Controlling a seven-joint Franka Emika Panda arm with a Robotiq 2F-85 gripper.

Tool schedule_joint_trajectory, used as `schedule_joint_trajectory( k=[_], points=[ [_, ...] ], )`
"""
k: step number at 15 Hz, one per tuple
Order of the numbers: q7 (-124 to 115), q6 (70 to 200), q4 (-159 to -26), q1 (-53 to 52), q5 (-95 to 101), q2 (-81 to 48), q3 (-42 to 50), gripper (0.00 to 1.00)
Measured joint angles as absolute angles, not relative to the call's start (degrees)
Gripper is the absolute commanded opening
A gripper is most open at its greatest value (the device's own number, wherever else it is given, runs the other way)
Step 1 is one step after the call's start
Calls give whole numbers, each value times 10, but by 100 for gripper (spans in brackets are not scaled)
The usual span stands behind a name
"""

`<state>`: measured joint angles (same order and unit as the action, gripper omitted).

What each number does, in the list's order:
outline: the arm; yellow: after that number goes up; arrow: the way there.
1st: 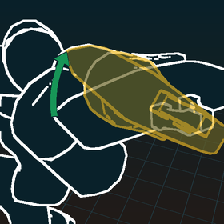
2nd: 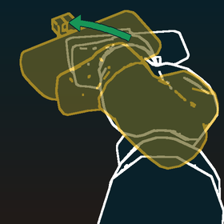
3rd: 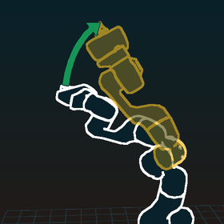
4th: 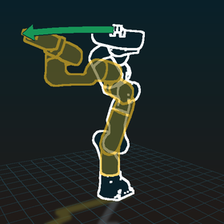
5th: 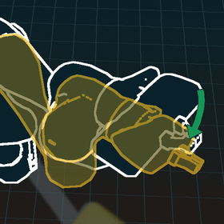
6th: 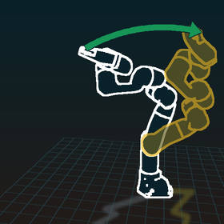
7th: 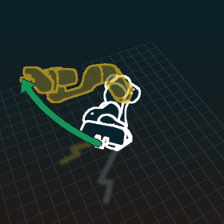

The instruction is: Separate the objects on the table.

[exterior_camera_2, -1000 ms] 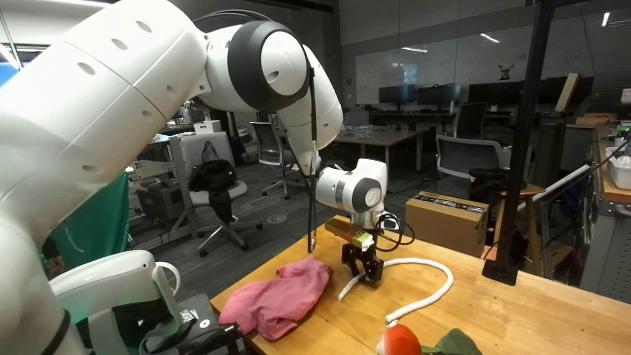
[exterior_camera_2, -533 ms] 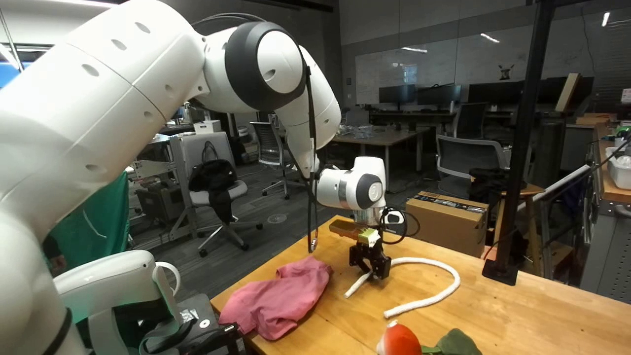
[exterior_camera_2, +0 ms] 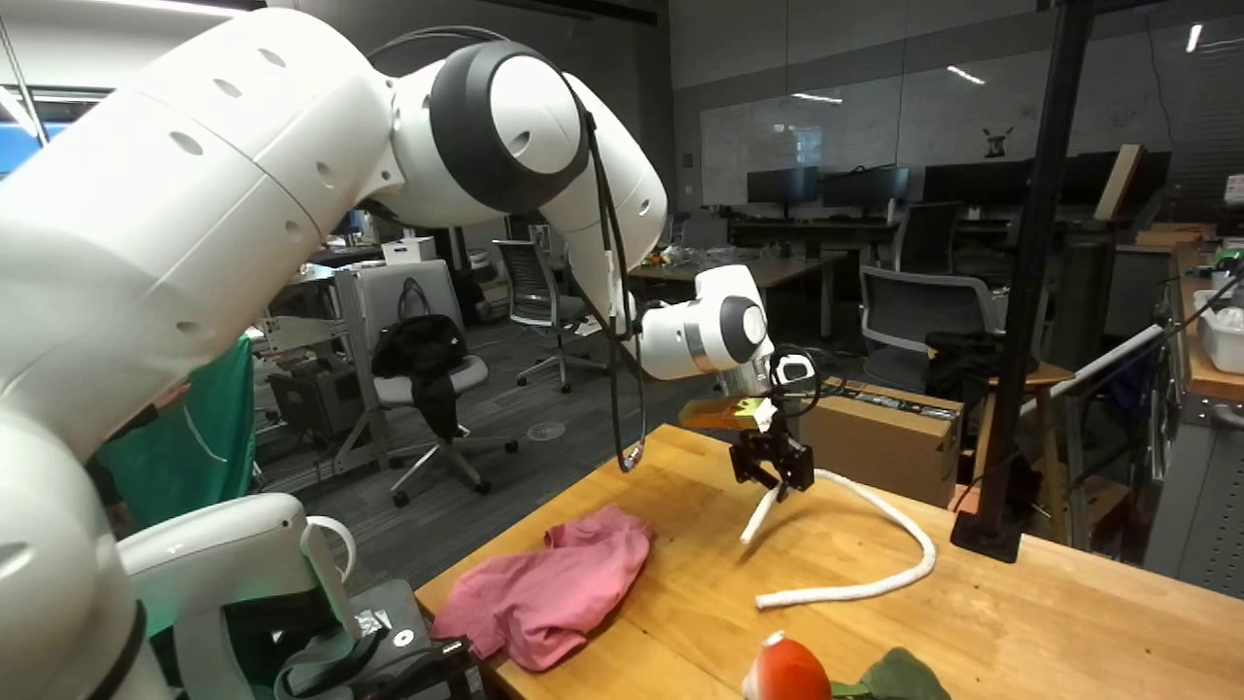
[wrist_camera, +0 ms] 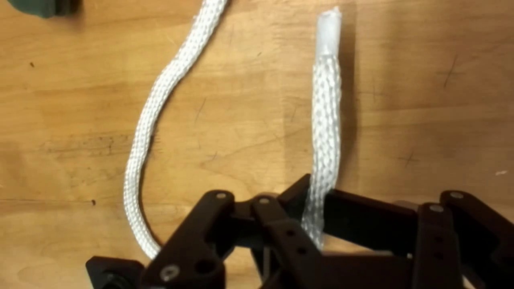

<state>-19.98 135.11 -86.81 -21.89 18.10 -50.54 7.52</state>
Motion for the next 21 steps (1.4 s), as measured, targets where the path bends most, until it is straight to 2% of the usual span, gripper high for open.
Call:
schedule_joint_trajectory(
  k=[9,10,12,21],
  points=[
    [-228,1351,-816,-221,190,-542,81,5],
    [-231,1351,-812,-221,191,-546,84,28],
    [-237,1351,-805,-222,194,-554,91,30],
    [-234,1327,-787,-224,195,-567,92,97]
  ],
)
